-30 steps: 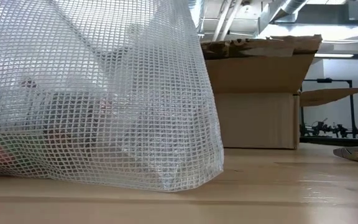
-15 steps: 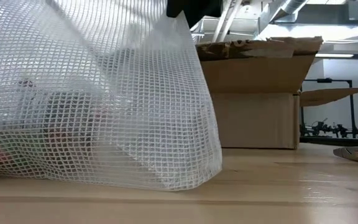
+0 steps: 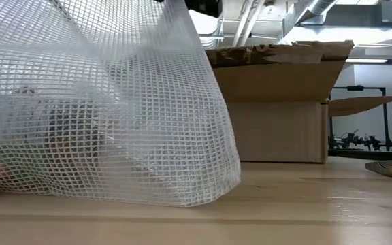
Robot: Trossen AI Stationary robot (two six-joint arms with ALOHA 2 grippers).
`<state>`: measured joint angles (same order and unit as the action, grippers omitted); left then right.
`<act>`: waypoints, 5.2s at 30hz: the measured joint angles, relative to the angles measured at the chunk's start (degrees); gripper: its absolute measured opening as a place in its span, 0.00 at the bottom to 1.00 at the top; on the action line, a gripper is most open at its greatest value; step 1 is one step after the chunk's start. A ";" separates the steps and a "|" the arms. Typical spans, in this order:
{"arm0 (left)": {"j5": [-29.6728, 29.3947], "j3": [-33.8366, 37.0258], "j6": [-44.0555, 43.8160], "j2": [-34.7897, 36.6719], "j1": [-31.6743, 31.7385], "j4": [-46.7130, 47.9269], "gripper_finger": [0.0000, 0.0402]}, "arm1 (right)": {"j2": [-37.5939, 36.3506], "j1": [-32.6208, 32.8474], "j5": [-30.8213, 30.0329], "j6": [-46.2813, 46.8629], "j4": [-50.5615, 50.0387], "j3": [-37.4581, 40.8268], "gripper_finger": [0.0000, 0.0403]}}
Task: Unpack boxes
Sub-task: Close the transparent zip bag
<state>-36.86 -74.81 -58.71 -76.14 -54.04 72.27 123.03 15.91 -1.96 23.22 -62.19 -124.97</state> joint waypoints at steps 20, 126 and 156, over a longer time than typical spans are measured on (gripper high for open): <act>-5.50 -10.33 27.49 0.04 16.52 -7.98 0.00 | -8.21 8.13 -9.97 -14.51 -8.20 0.00 0.00; 62.27 -9.88 76.80 -22.53 39.32 -58.58 0.01 | -8.40 17.26 -14.69 2.25 -1.64 0.00 0.00; 38.04 -9.92 74.17 -11.02 38.21 -17.91 0.00 | -8.27 20.18 -14.74 15.18 -16.28 -0.04 0.00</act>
<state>1.17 -84.73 15.45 -87.15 -15.84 54.36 114.76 36.09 -16.70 38.41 -78.47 -125.01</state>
